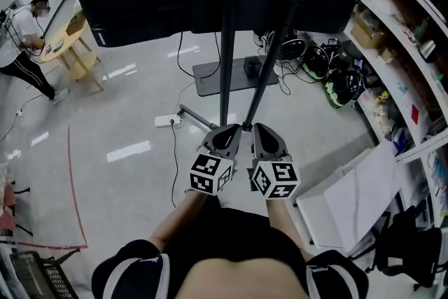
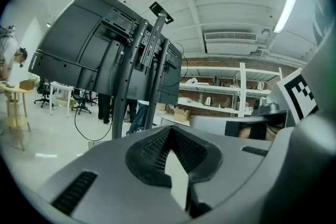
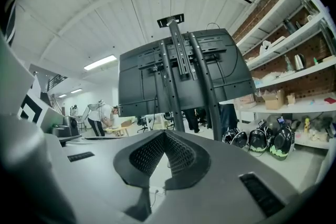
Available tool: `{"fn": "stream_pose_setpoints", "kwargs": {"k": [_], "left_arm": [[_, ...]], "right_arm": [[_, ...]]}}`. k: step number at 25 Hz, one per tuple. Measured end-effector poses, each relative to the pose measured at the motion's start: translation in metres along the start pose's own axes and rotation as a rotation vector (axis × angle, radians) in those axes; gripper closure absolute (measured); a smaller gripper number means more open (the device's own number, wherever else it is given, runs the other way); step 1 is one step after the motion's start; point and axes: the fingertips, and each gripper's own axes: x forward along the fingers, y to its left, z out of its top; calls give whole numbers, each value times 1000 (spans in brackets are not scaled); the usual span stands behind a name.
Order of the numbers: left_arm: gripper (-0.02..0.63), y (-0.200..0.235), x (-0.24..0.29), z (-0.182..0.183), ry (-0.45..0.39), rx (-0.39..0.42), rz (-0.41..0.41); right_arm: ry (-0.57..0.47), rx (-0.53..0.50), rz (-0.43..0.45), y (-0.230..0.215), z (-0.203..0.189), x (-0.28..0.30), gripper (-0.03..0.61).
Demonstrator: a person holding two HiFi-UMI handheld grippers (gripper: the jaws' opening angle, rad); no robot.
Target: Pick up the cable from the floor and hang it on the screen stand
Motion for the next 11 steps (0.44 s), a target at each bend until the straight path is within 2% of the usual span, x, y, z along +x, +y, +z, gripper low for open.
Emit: {"fn": "stream_pose_setpoints", "kwargs": {"k": [11], "left_arm": [[607,-11,-2,-8,33,4,-25]], "right_arm": [[13,-24,21,13,-6,-7,557]]}}
